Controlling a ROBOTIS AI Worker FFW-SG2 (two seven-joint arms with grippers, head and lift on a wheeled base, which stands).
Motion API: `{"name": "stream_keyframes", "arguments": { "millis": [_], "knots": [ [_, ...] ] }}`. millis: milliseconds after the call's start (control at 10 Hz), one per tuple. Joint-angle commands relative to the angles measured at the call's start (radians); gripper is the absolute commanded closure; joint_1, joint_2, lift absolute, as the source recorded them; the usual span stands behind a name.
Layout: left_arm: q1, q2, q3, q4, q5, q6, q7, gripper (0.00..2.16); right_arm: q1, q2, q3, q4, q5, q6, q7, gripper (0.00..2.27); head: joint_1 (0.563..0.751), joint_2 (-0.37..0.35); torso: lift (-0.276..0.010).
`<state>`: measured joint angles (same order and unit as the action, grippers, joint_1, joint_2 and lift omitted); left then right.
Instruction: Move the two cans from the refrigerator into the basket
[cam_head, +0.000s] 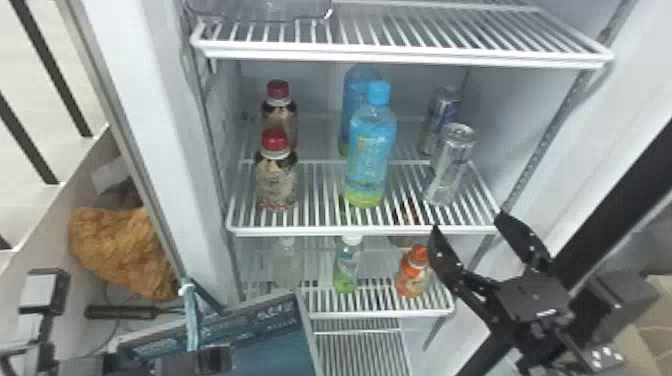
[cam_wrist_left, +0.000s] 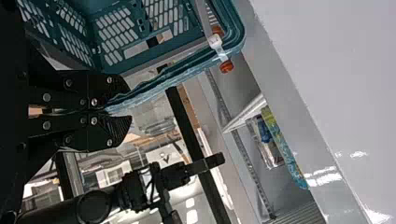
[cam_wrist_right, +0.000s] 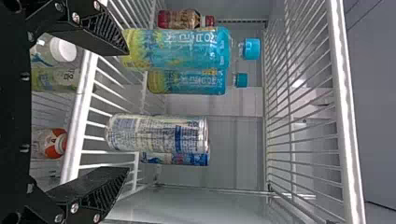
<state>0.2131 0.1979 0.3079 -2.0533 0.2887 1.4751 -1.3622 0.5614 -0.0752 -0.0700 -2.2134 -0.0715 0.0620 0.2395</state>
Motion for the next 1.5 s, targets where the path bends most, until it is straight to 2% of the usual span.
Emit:
{"name": "stream_keyframes", "arguments": {
  "millis": [0, 700, 1100, 1400],
  "knots": [
    [-0.005, 0.0, -0.003, 0.0, 0.0, 0.0, 0.0, 1.2, -0.039, 0.0, 0.008, 0.025, 0.0, 0.012, -0.012, 0.18, 0.695, -0.09, -0.025],
    [-0.017, 0.002, -0.017, 0.013, 0.006, -0.003, 0.003, 1.2, -0.247, 0.0, 0.04, 0.195, -0.022, 0.039, -0.043, 0.18, 0.695, -0.093, -0.025],
    [-0.022, 0.003, -0.023, 0.017, 0.01, -0.003, 0.003, 1.2, -0.306, 0.0, 0.052, 0.219, -0.024, 0.068, -0.091, 0.18, 0.695, -0.086, -0.025],
    [-0.027, 0.005, -0.027, 0.022, 0.014, -0.003, 0.005, 1.2, -0.387, 0.0, 0.056, 0.303, -0.026, 0.078, -0.094, 0.18, 0.695, -0.09, -0.025]
  ]
}}
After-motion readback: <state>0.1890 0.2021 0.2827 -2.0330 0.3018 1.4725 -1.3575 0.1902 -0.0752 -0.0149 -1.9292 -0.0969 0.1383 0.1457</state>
